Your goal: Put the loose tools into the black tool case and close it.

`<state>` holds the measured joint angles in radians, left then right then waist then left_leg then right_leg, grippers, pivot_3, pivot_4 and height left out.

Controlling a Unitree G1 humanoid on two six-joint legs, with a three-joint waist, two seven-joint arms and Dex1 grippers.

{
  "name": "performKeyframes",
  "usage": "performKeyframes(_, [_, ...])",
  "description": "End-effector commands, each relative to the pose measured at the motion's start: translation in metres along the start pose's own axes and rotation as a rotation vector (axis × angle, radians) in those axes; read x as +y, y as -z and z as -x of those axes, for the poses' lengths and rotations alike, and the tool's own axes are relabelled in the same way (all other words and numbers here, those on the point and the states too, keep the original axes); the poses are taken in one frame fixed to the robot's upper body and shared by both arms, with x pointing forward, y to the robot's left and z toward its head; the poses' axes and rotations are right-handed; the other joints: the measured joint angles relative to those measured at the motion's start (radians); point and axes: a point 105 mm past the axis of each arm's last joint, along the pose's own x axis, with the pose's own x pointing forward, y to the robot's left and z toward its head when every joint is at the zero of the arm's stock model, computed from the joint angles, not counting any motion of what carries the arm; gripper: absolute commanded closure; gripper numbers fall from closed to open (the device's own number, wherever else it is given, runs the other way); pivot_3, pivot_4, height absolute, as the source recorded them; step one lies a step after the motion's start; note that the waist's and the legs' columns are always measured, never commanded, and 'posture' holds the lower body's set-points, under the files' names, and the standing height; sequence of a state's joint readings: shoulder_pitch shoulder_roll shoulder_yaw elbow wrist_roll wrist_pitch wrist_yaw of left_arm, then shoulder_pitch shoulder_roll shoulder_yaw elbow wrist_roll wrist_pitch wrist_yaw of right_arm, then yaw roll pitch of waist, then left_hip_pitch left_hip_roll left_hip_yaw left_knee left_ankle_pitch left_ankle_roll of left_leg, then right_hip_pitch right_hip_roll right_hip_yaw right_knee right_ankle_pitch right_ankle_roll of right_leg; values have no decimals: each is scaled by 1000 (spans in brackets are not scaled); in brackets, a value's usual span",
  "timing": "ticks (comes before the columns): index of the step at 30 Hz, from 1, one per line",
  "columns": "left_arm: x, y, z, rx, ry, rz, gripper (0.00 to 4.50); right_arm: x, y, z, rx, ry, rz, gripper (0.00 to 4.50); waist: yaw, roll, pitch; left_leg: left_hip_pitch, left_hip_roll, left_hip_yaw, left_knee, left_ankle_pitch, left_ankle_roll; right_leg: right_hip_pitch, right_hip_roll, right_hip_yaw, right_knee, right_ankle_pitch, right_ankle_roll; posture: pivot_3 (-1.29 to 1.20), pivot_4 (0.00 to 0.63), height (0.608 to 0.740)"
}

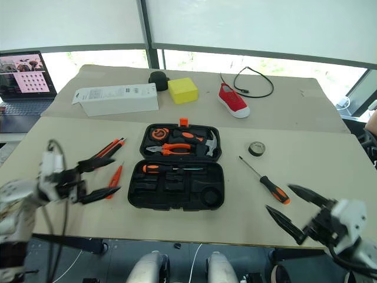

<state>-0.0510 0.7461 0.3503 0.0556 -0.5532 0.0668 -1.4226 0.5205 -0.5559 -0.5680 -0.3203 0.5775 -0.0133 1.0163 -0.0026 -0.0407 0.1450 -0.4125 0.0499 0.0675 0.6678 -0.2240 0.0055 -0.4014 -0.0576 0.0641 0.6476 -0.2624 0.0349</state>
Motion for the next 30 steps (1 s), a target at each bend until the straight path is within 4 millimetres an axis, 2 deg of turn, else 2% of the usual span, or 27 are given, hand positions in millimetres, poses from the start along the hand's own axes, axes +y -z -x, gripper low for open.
performKeyframes(1, [-5,-14,28,24,-41,-65,15,1,13,26,72,23,39,0,6,1,0,1,0,0,0,0,0,1,-1,0,0,0,0,0,150,740])
performKeyframes(4, [-20,-4,44,72,-35,-12,15,1,30,45,137,78,-2,0,4,1,0,5,2,0,0,0,0,3,-3,1,-1,-3,-3,0,150,740])
performKeyframes(7, [-26,-2,45,68,-20,16,15,1,28,43,136,75,-3,0,3,2,0,8,2,-1,-2,0,0,5,-4,2,-1,-7,-8,0,150,740])
performKeyframes(10, [-31,-6,31,17,0,23,15,-11,10,21,103,52,13,0,1,2,0,9,3,-1,-2,-2,-2,5,-3,2,-1,-7,-8,0,150,740])
performKeyframes(14, [-41,-19,3,-73,67,48,15,-27,2,-12,207,13,-11,0,-7,4,-1,9,2,0,-2,-1,-1,5,-4,5,0,-5,-7,0,150,740])
performKeyframes(18, [-58,-23,-16,-109,137,90,15,-44,5,-38,352,-9,4,0,-10,4,-1,8,1,0,-3,0,0,4,-2,5,-1,-2,-1,0,150,740])
performKeyframes(22, [-62,-27,-26,-136,143,72,15,-43,11,-58,420,-67,-23,0,-9,4,-1,6,0,0,-4,0,0,2,0,4,-1,-2,-1,0,150,740])
performKeyframes(27, [-61,-31,-30,-145,145,49,15,-53,28,-74,497,-20,-43,0,-7,3,-1,5,-1,1,-4,0,0,2,0,4,-1,-2,-1,0,150,740])
performKeyframes(30, [-58,-34,-30,-149,139,41,0,-52,38,-76,534,-32,-30,805,-7,3,-1,5,-1,2,-4,0,0,2,0,4,-1,-2,0,0,150,740])
